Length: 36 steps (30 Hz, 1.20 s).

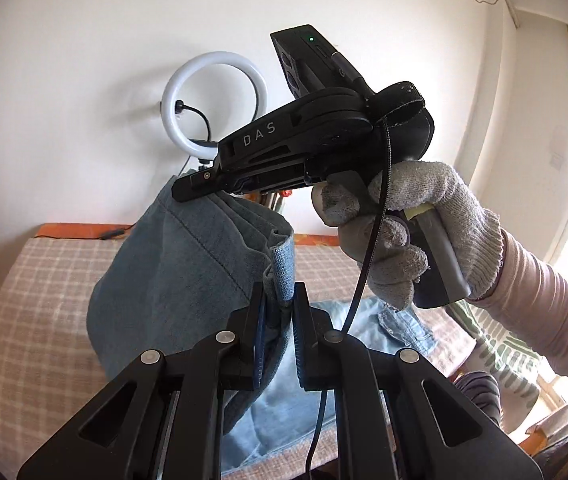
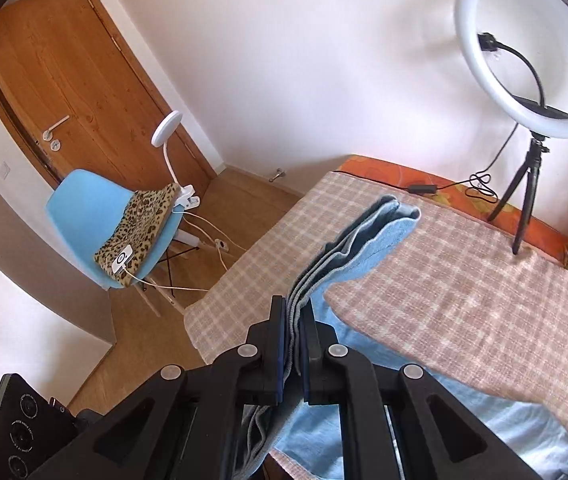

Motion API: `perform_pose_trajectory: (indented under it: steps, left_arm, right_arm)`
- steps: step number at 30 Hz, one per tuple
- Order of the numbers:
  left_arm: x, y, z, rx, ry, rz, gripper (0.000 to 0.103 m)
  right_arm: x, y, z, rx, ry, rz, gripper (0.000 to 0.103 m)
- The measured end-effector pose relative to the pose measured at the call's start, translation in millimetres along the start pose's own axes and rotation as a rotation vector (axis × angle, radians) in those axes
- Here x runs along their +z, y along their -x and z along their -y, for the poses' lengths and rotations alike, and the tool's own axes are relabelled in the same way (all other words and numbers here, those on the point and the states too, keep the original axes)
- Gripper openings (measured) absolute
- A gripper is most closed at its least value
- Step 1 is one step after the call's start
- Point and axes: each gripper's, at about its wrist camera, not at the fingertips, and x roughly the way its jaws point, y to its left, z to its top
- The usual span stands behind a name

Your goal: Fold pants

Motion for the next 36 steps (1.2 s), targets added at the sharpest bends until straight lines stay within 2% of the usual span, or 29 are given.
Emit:
perform_pose_trajectory:
  steps: [9, 15, 18, 24, 33, 36]
  left_arm:
    - [-27.2, -111.4, 99.4, -0.211, -0.061, -0.143, 0.010]
    - [-53.3, -174.1, 146.0, -0.326, -0.035, -0.223, 0.010]
    - [-67.4, -204.5, 166.6, -0.360, -0.022, -0.265, 0.010]
    - [-82.9, -243.8, 190.7, -0.407, -0.025, -0.332, 0.010]
    - [-98.9, -276.2, 215.5, -0.423, -0.059, -0.400, 0.010]
    - [-107.6, -281.3, 217.0, -0.433, -0.078, -0.425, 0.010]
  right_arm:
    - [-99.6, 83.1, 163.0, -0.124, -0.228, 0.039, 0.003]
    - [-163.9, 116.1, 247.3, -0.175, -0.338, 0.049, 0.003]
    - [-190.3, 124.8, 282.2, -0.197, -0.389, 0.045, 0.003]
    - [-226.2, 138.6, 324.3, -0.206, -0.429, 0.043, 0.003]
    - [-266.5, 141.6, 370.5, -0.206, -0.491, 0.050, 0.003]
    - [-279.8, 139.0, 376.2, -0.182, -0.502, 0.057, 0.003]
